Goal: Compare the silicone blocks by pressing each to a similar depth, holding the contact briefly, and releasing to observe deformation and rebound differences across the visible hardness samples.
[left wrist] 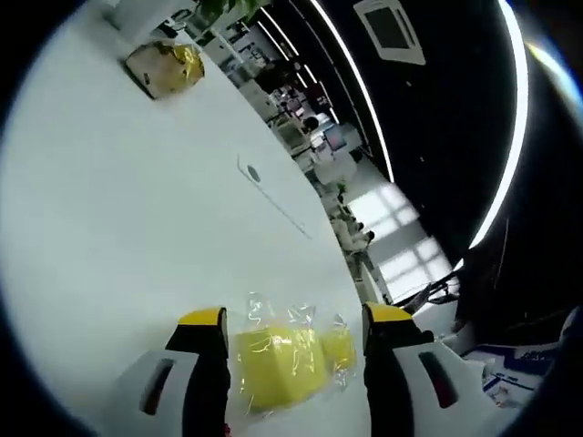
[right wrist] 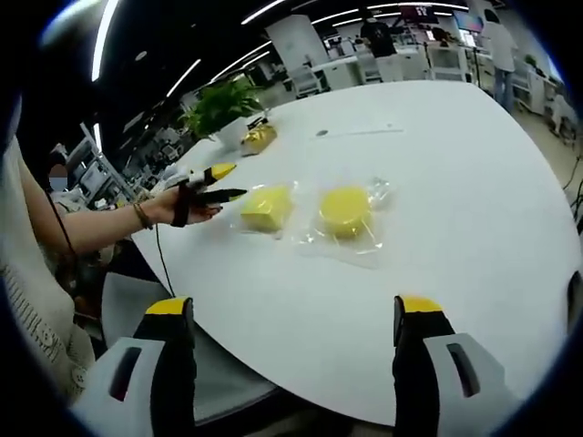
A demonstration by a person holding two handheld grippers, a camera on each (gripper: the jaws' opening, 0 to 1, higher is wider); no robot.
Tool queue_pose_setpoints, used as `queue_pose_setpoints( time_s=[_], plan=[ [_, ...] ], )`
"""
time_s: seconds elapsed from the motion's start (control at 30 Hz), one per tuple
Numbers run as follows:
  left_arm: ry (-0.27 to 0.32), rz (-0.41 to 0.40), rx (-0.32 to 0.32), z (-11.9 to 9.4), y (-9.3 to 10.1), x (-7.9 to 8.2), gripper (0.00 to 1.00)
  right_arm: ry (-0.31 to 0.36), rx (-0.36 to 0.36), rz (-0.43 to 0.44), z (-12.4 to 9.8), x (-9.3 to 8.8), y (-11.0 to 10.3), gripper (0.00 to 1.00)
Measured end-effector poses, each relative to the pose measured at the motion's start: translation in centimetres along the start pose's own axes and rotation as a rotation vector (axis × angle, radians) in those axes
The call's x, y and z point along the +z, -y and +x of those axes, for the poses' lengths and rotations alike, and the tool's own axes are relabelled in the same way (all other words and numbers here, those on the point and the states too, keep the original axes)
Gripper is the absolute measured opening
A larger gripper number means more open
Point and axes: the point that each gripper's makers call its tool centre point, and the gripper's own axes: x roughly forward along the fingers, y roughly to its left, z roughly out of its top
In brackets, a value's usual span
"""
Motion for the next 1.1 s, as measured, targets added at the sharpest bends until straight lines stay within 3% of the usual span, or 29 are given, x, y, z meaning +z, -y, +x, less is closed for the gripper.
queue_pose_setpoints(
  time_s=[0.23, 0.43, 0.67, 0.73, 0.9, 1.1],
  plan=[
    [-0.025, -0.108, -0.022, 1.7, -1.6, -0.9, 0.36, -0.008, -0.007, 0.009, 0.2, 0.2, 0.6, 0.85],
    [-0.019, -0.132, -0.013, 2.5, -2.5, -1.2, 0.19, -0.027, -0.006, 0.012, 0.6, -0.2, 0.8, 0.84],
    [-0.054, -0.114, -0.004, 3.3, -2.5, -2.1, 0.17, -0.047, 0.002, 0.011, 0.9, -0.6, 0.6, 0.84],
    [-0.086, -0.081, -0.005, 3.4, -2.4, -2.9, 0.13, -0.048, 0.002, 0.011, 1.0, -0.6, 0.6, 0.83],
    [-0.050, -0.027, -0.006, 3.3, -2.1, -2.0, 0.00, -0.047, 0.004, 0.011, 1.0, -0.4, 0.5, 0.83],
    [-0.018, 0.115, 0.006, 3.4, -1.4, -0.7, 0.00, -0.046, 0.005, 0.009, 1.1, -0.3, 0.6, 0.82]
  ],
)
